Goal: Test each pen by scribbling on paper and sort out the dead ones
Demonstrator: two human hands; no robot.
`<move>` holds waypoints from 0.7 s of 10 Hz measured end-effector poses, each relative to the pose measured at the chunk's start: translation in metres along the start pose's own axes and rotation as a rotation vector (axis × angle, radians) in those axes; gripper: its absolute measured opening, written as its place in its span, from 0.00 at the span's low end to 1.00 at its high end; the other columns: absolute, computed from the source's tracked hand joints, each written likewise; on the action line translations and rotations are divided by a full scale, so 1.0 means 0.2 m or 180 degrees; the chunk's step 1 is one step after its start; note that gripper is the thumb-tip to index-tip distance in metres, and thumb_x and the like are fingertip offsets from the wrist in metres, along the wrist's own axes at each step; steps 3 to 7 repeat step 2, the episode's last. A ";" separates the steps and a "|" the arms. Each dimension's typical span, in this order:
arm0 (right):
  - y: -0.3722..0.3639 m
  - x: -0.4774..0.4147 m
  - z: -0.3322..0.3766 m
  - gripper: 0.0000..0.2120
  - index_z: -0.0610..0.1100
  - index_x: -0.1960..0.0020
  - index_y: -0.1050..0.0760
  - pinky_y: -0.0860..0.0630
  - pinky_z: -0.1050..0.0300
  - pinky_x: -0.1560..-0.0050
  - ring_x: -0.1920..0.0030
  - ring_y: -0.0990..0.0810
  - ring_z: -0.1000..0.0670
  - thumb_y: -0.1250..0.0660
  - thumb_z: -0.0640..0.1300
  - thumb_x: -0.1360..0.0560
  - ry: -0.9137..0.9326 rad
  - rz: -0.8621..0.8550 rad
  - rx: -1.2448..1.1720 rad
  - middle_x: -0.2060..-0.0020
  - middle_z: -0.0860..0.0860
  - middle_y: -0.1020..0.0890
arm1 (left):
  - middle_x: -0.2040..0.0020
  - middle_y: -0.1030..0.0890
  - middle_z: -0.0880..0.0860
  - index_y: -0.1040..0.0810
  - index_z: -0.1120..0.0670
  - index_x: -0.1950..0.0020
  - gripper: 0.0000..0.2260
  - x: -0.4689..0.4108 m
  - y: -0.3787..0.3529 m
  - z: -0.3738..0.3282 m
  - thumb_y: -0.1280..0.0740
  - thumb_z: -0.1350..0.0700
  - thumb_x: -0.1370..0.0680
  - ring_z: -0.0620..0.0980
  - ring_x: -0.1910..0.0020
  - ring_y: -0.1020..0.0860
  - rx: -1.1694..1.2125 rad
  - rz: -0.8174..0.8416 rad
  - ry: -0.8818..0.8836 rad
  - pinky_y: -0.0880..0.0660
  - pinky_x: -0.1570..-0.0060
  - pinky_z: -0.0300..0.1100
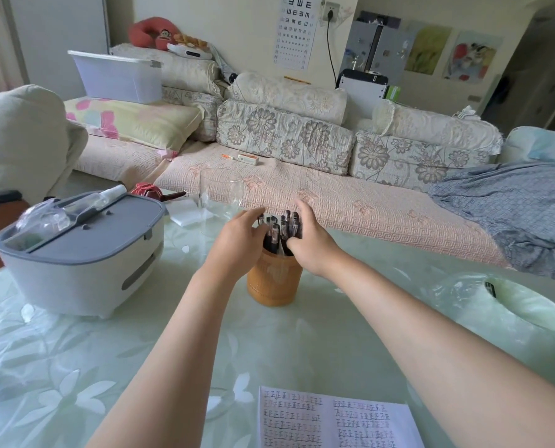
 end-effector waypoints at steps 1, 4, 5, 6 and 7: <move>0.01 0.01 -0.02 0.45 0.60 0.23 0.65 0.29 0.54 0.44 0.37 0.26 0.43 0.40 0.37 0.25 -0.0168 -0.0158 -0.0244 0.27 0.46 0.35 | 0.30 0.27 0.50 0.41 0.46 0.22 0.25 0.01 0.00 0.00 0.39 0.53 0.19 0.49 0.39 0.24 0.0261 0.0075 0.0132 0.28 0.38 0.46; 0.04 0.06 -0.03 0.45 0.59 0.22 0.62 0.28 0.50 0.40 0.34 0.28 0.45 0.38 0.38 0.26 -0.0232 -0.0280 -0.0438 0.28 0.48 0.34 | 0.31 0.30 0.51 0.37 0.48 0.24 0.23 0.04 0.05 -0.03 0.38 0.52 0.19 0.49 0.38 0.25 0.0181 -0.0098 0.0015 0.27 0.39 0.48; 0.04 0.06 -0.03 0.45 0.59 0.22 0.62 0.28 0.50 0.40 0.34 0.28 0.45 0.38 0.38 0.26 -0.0232 -0.0280 -0.0438 0.28 0.48 0.34 | 0.31 0.30 0.51 0.37 0.48 0.24 0.23 0.04 0.05 -0.03 0.38 0.52 0.19 0.49 0.38 0.25 0.0181 -0.0098 0.0015 0.27 0.39 0.48; 0.04 0.06 -0.03 0.45 0.59 0.22 0.62 0.28 0.50 0.40 0.34 0.28 0.45 0.38 0.38 0.26 -0.0232 -0.0280 -0.0438 0.28 0.48 0.34 | 0.31 0.30 0.51 0.37 0.48 0.24 0.23 0.04 0.05 -0.03 0.38 0.52 0.19 0.49 0.38 0.25 0.0181 -0.0098 0.0015 0.27 0.39 0.48; 0.04 0.06 -0.03 0.45 0.59 0.22 0.62 0.28 0.50 0.40 0.34 0.28 0.45 0.38 0.38 0.26 -0.0232 -0.0280 -0.0438 0.28 0.48 0.34 | 0.31 0.30 0.51 0.37 0.48 0.24 0.23 0.04 0.05 -0.03 0.38 0.52 0.19 0.49 0.38 0.25 0.0181 -0.0098 0.0015 0.27 0.39 0.48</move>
Point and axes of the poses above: each hand's wrist, its own x-axis away from the middle knuckle, its own y-axis out of the back of the hand, z = x × y, the point moved 4 cm from there along -x, towards the middle knuckle
